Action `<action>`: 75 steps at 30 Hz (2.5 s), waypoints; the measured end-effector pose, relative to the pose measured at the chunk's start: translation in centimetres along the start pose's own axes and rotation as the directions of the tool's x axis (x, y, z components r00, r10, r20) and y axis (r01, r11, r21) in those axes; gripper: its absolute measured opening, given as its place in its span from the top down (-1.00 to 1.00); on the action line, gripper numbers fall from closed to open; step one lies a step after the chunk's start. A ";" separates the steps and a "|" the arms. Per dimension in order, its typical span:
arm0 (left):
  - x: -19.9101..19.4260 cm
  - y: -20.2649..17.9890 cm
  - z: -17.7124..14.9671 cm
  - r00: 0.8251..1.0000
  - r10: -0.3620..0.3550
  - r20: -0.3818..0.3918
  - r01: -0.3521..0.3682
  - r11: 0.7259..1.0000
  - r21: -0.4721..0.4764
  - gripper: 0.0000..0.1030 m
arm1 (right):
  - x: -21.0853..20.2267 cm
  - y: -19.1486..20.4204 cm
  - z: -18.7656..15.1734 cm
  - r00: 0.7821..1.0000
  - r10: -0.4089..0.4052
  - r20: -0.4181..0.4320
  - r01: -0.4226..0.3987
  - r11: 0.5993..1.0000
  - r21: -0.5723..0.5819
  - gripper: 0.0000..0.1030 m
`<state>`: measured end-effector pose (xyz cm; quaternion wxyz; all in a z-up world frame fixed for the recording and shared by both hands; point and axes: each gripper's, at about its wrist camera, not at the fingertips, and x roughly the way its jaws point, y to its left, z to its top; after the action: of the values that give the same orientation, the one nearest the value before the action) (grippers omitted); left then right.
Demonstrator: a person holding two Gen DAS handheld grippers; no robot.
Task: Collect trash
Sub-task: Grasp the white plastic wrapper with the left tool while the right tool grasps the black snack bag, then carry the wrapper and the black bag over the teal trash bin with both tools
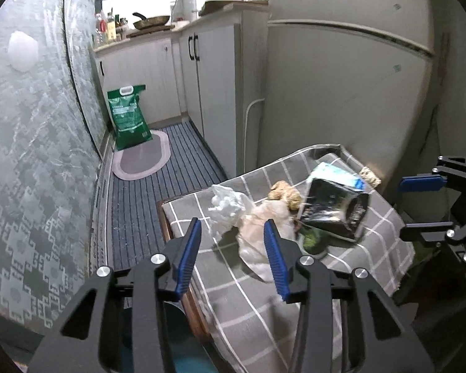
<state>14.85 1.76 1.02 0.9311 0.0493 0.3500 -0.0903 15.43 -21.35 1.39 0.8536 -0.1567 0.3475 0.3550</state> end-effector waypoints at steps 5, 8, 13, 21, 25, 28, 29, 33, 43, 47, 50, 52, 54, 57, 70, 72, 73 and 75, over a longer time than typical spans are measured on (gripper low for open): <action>2.5 1.0 0.6 0.999 0.013 -0.031 -0.012 1.000 0.017 0.13 | 1.5 -0.6 0.3 1.000 0.003 -0.031 -0.003 1.000 -0.021 -0.09; 3.6 1.3 0.8 0.999 -0.006 -0.042 0.007 1.000 0.014 0.18 | 2.0 -0.7 0.5 0.999 -0.003 -0.045 0.001 0.999 -0.041 -0.08; 4.9 1.3 1.0 0.997 -0.046 -0.061 0.046 0.999 0.000 0.51 | 2.7 -0.3 0.6 0.998 -0.007 -0.057 0.003 0.997 -0.079 -0.03; 4.7 1.2 0.8 0.995 -0.090 -0.050 0.090 0.996 -0.009 0.81 | 3.5 0.7 0.8 0.996 -0.050 -0.074 0.040 0.989 -0.141 -0.02; 3.9 1.6 0.9 0.995 -0.094 -0.025 0.093 0.995 -0.030 0.89 | 3.8 1.5 0.6 0.990 -0.119 -0.073 0.101 0.973 -0.206 -0.03; 3.0 2.0 1.1 0.995 -0.103 -0.003 0.103 0.993 -0.060 0.90 | 4.3 2.2 0.5 0.981 -0.180 -0.068 0.157 0.953 -0.260 -0.05; 2.7 2.1 1.1 0.994 -0.111 0.003 0.111 0.991 -0.071 0.90 | 4.5 2.3 0.5 0.979 -0.193 -0.068 0.168 0.948 -0.270 -0.06; 1.6 2.2 1.0 0.993 -0.112 0.022 0.114 0.990 -0.080 0.90 | 5.0 3.0 0.6 0.971 -0.231 -0.061 0.201 0.929 -0.311 -0.22; -2.0 1.9 0.5 0.986 -0.145 0.080 0.151 0.985 -0.081 0.90 | 7.6 3.9 0.8 0.943 -0.320 -0.096 0.265 0.891 -0.368 -0.33; -3.4 2.2 0.1 0.984 -0.149 0.097 0.157 0.984 -0.087 0.90 | 8.2 3.7 1.1 0.938 -0.331 -0.106 0.273 0.891 -0.362 -0.34; -4.2 2.6 -0.2 0.984 -0.147 0.102 0.157 0.982 -0.101 0.90 | 9.0 3.5 1.2 0.930 -0.349 -0.113 0.288 0.885 -0.365 -0.33; -4.8 3.0 -0.4 0.983 -0.146 0.110 0.159 0.981 -0.114 0.90 | 9.2 3.2 1.3 0.935 -0.330 -0.131 0.269 0.900 -0.344 -0.02; -5.6 3.5 -0.6 0.983 -0.141 0.121 0.156 0.980 -0.125 0.90 | 9.4 3.2 1.5 0.931 -0.338 -0.140 0.274 0.898 -0.346 0.03; -6.5 4.0 -1.0 0.983 -0.129 0.132 0.147 0.980 -0.135 0.90 | 9.0 3.4 1.8 0.926 -0.352 -0.138 0.289 0.894 -0.342 0.06; -8.9 6.0 -3.7 0.990 -0.057 0.127 0.078 0.982 -0.173 0.90 | 4.4 4.1 5.3 0.980 -0.198 -0.030 0.193 0.974 -0.121 0.06; -9.2 6.7 -4.5 0.992 -0.046 0.119 0.068 0.979 -0.194 0.90 | 4.3 5.1 5.9 0.990 -0.143 -0.015 0.141 0.985 -0.099 0.06; -9.3 6.9 -4.9 0.993 -0.039 0.113 0.061 0.977 -0.202 0.90 | 4.3 5.7 6.0 0.992 -0.124 -0.008 0.123 0.988 -0.095 0.06; -9.5 7.3 -5.7 0.995 -0.018 0.098 0.040 0.975 -0.218 0.90 | 4.4 7.1 6.5 0.997 -0.076 0.007 0.077 0.993 -0.088 0.06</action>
<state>5.66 11.09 3.18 0.9451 -0.0636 0.3136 -0.0668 15.75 -10.81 2.75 0.8594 -0.2069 0.3238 0.3373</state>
